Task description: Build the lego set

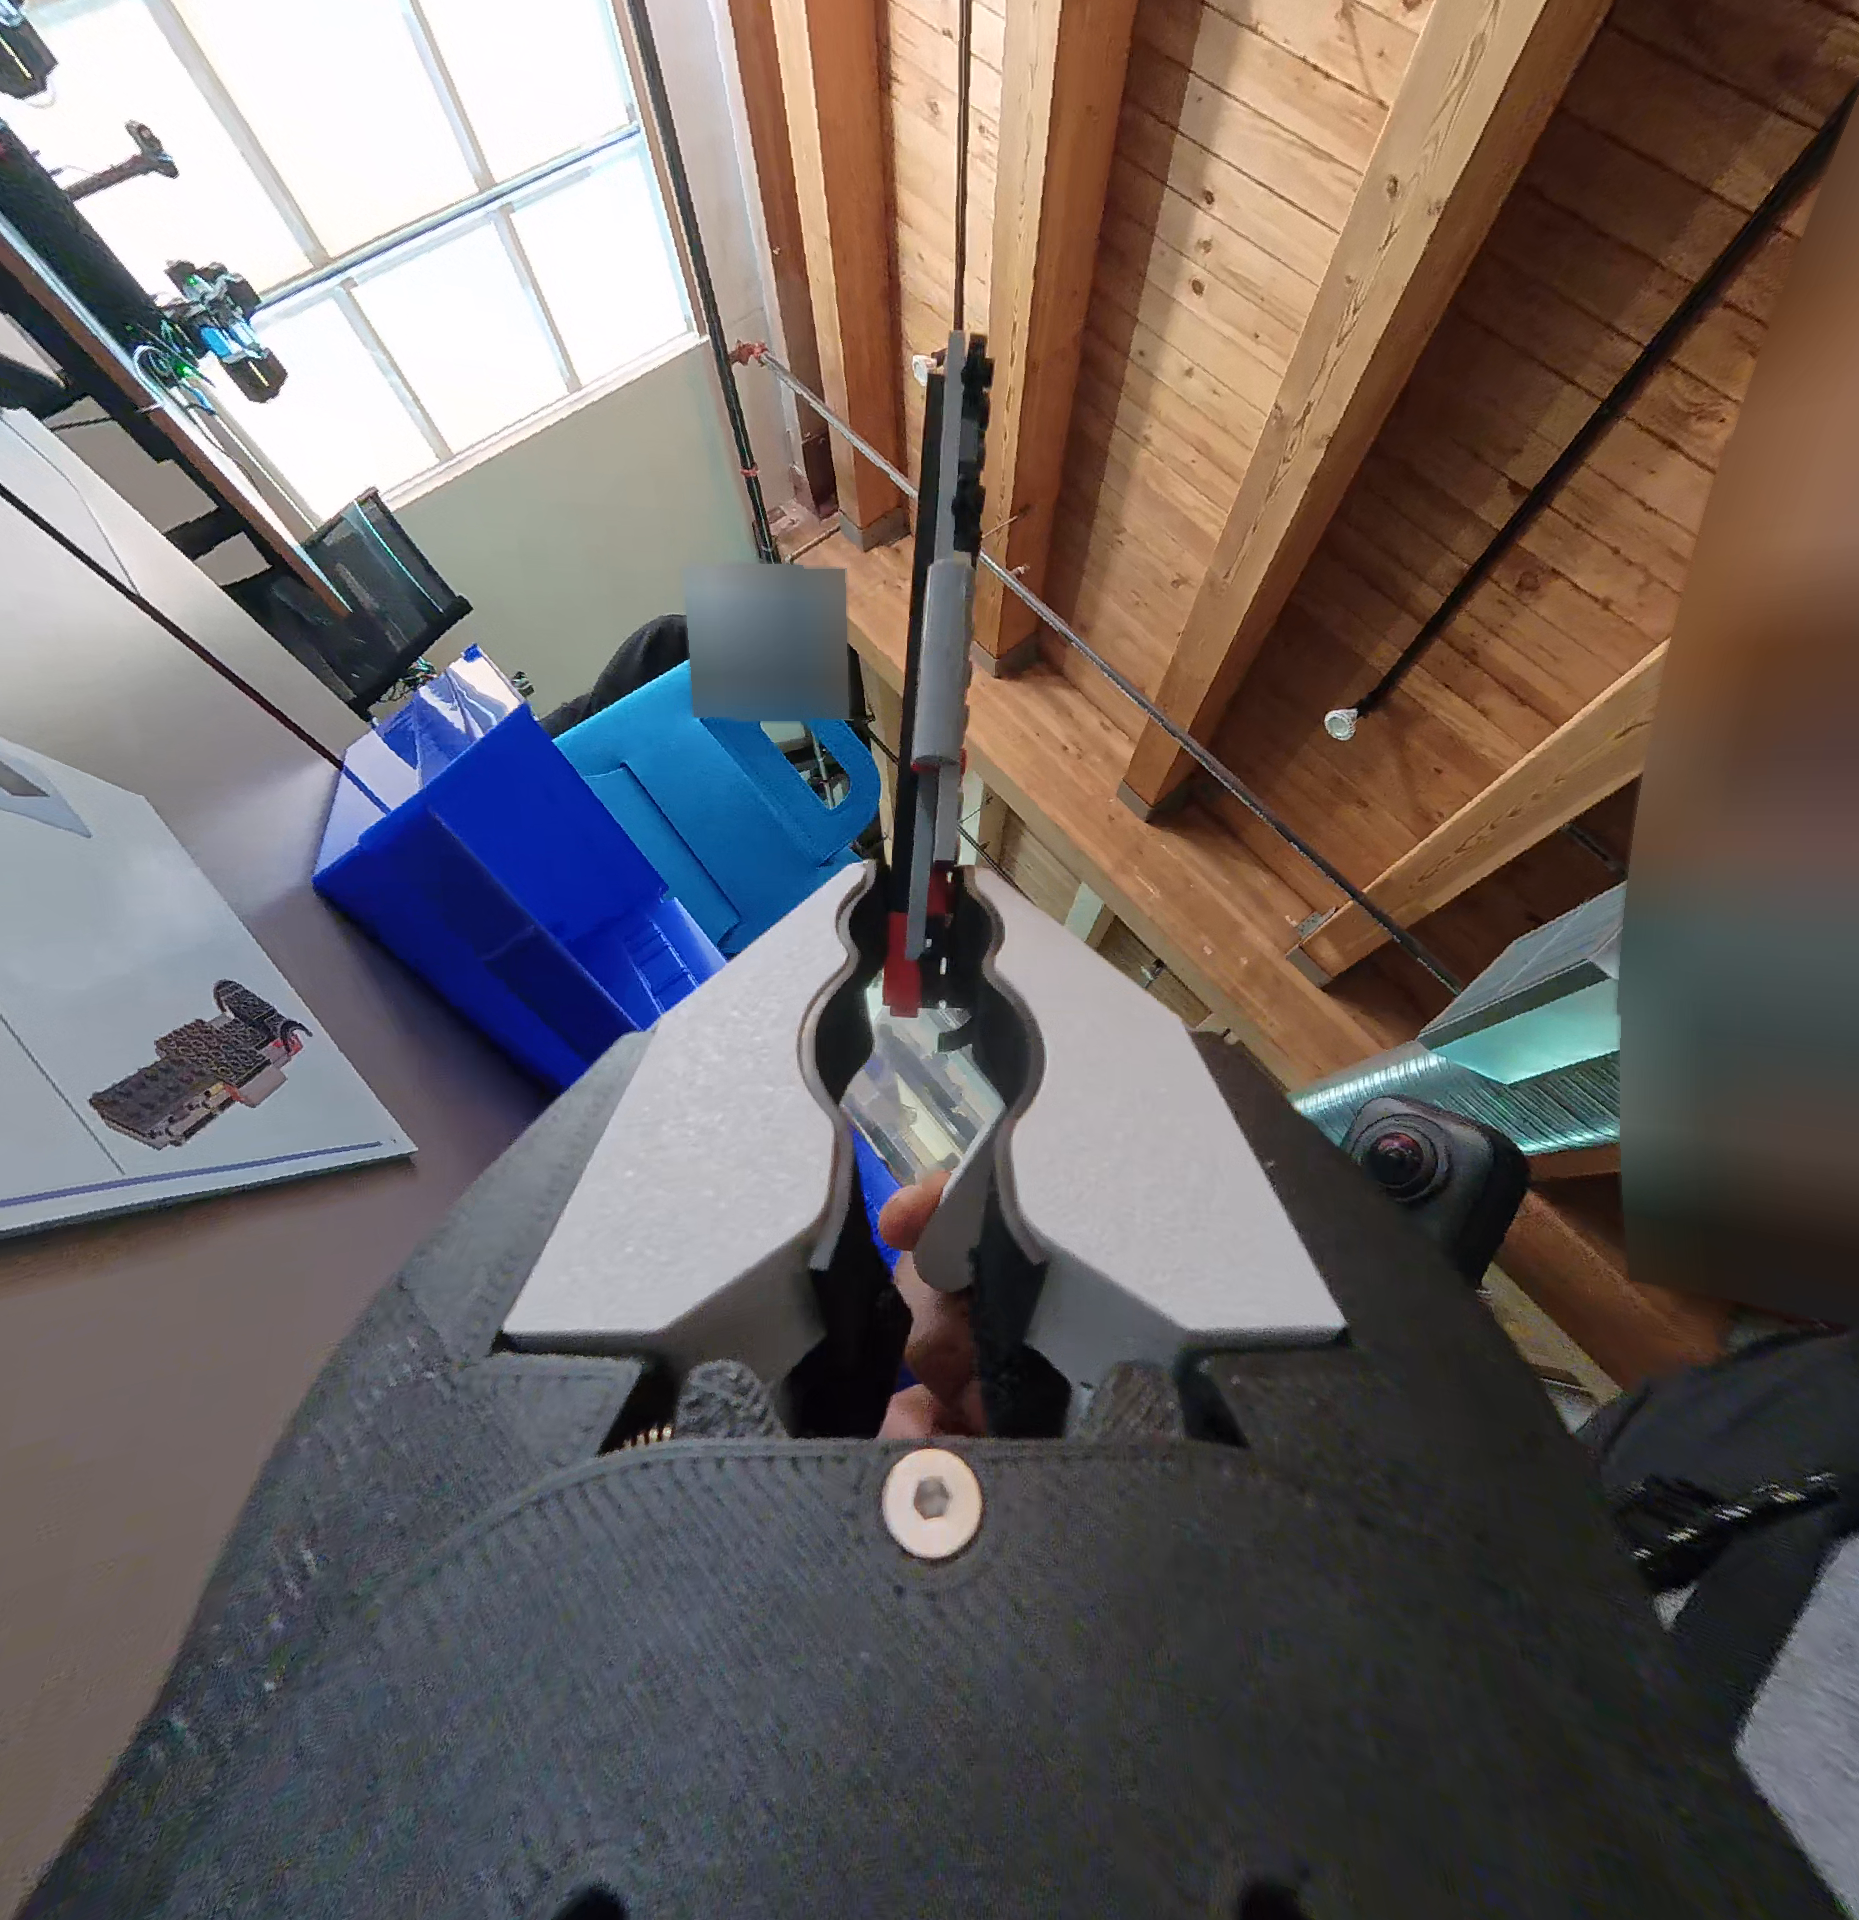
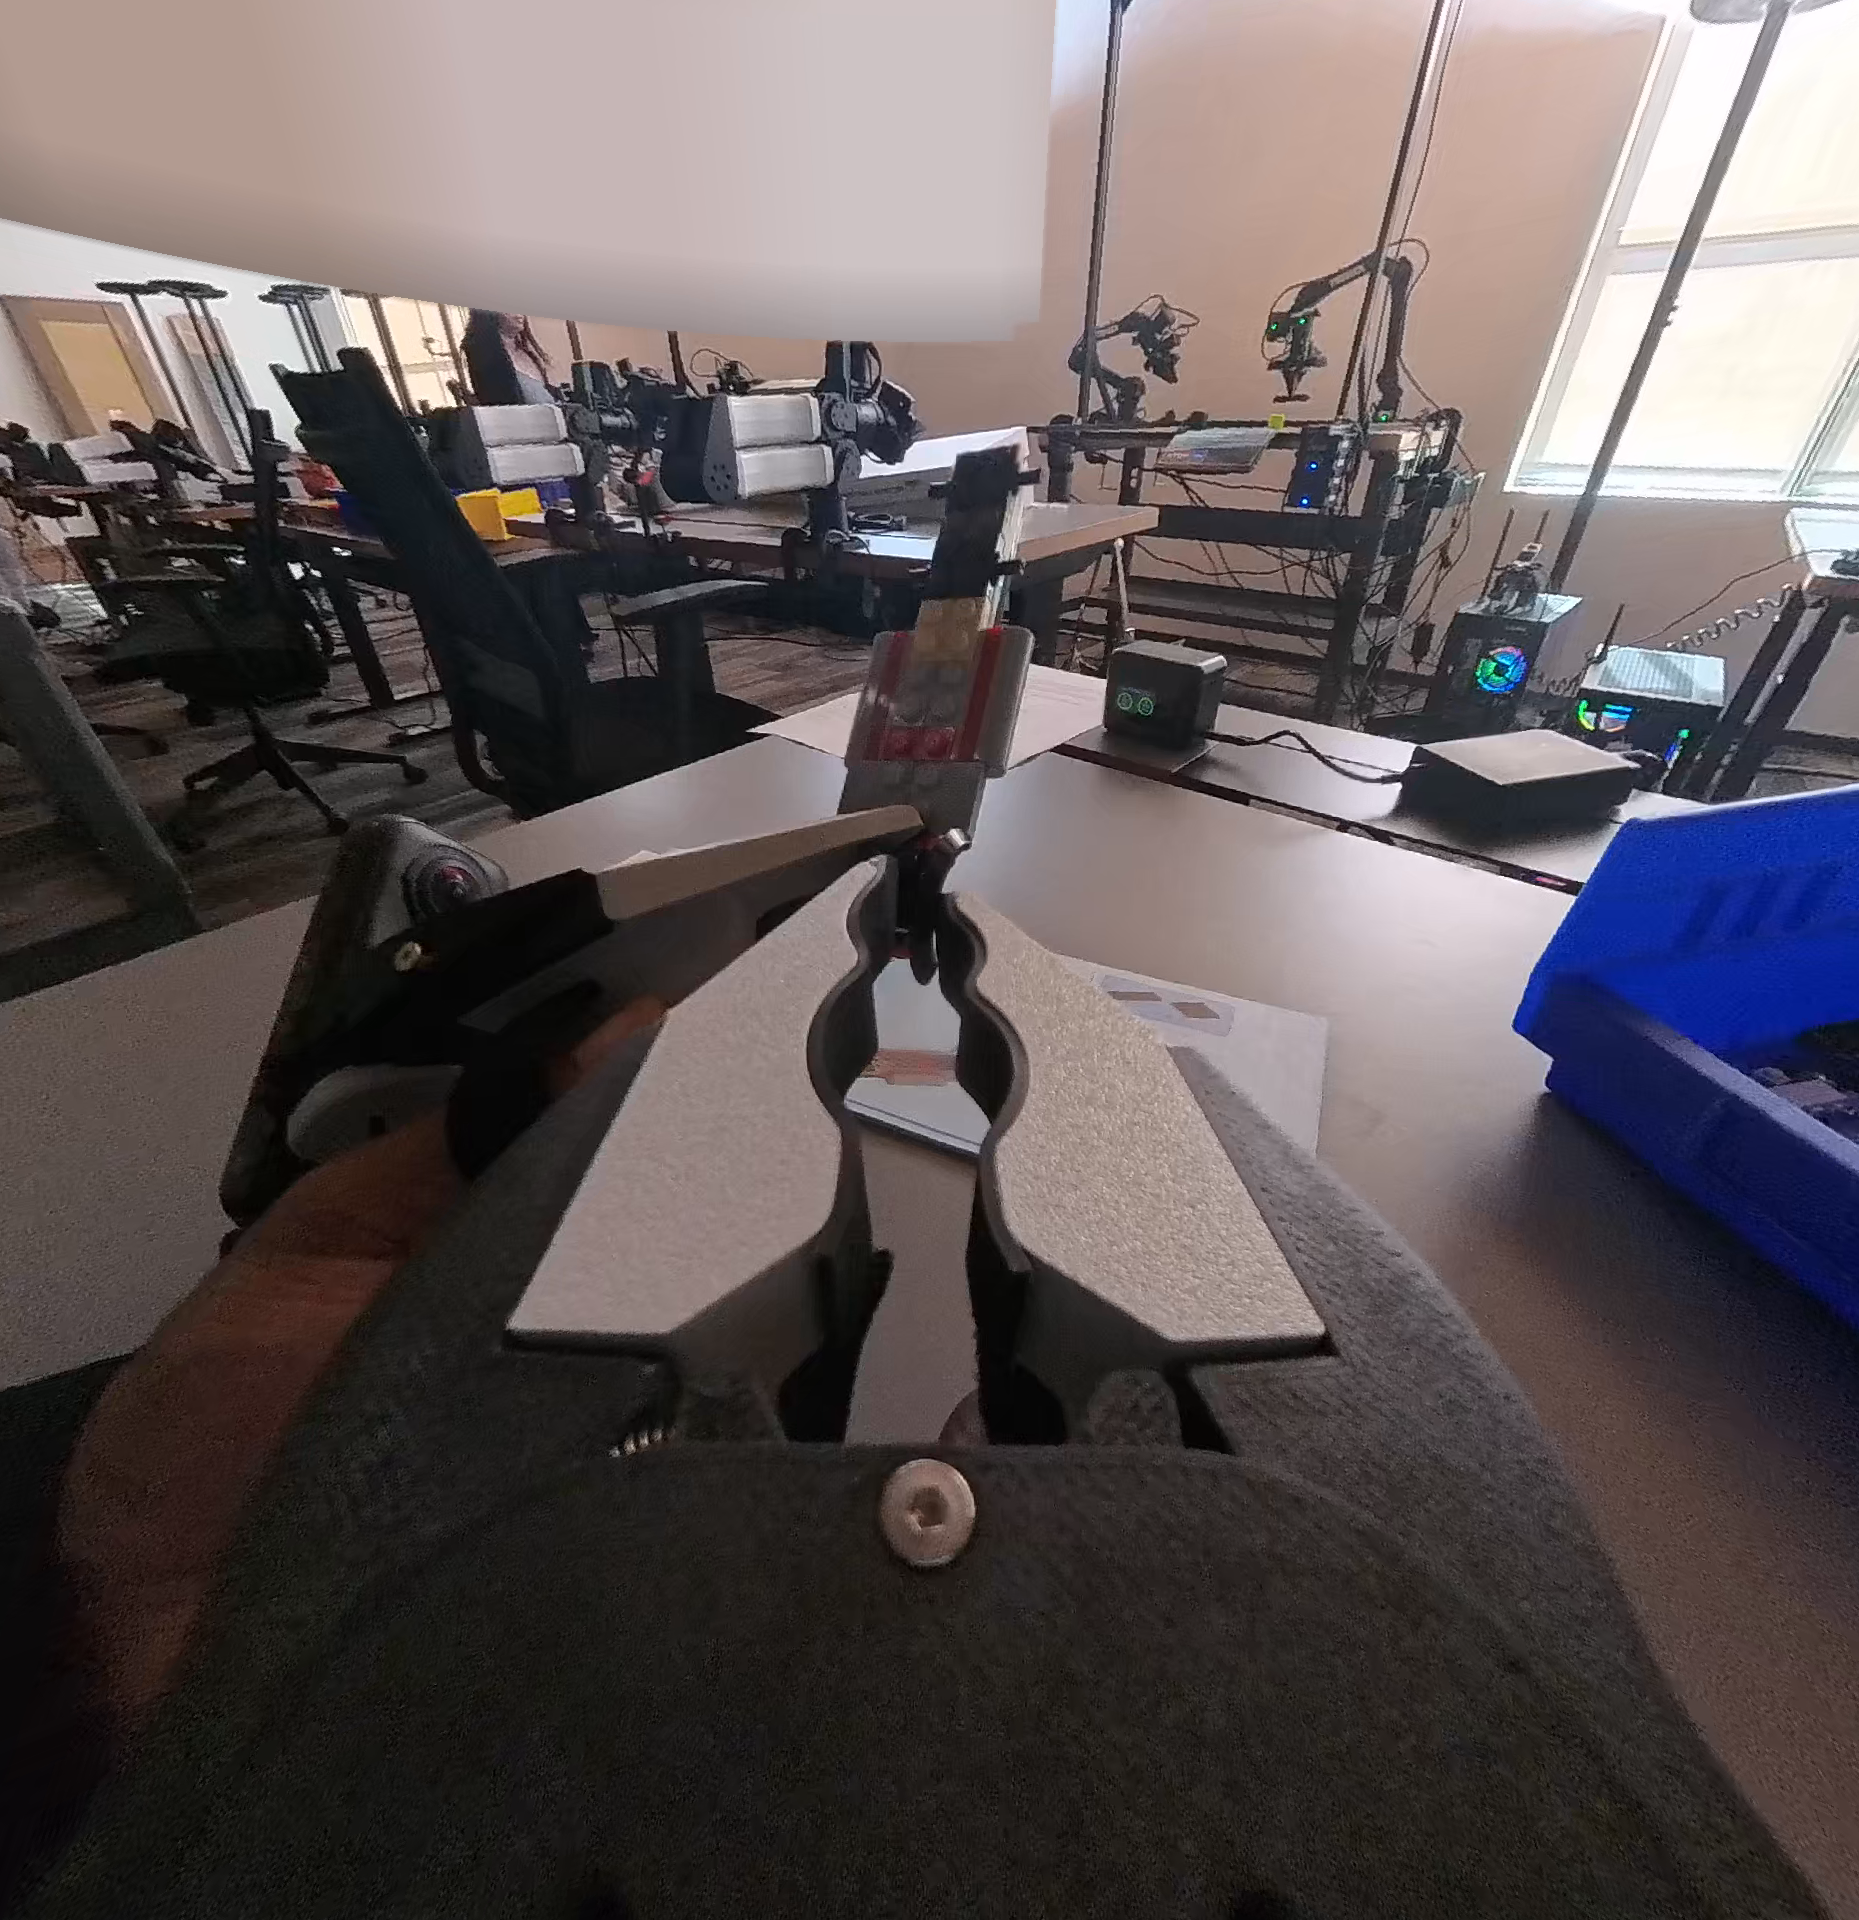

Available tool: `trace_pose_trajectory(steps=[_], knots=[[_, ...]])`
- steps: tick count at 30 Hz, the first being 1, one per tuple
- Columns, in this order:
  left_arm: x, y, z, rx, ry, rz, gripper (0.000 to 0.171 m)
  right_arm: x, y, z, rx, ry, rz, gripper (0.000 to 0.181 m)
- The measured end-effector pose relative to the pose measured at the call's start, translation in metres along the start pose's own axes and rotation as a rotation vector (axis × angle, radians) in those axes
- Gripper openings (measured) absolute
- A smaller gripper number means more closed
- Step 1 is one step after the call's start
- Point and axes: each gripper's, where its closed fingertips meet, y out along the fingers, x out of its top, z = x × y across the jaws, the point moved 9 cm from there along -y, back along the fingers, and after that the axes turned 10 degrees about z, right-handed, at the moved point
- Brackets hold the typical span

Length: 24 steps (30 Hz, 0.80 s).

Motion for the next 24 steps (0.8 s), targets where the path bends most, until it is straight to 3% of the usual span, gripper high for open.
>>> trace_pose_trajectory(steps=[12, 24], knots=[[0.002, 0.0003, -0.0007, -0.002, 0.024, 0.025, 0.012, 0.0022, -0.001, -0.0043, 0.061, 0.059, 0.034, 0.01], [0.004, 0.0007, -0.0008, -0.013, 0.028, 0.058, 0.011, 0.0099, -0.0023, -0.0085, 0.074, -0.083, 0.086, 0.01]])
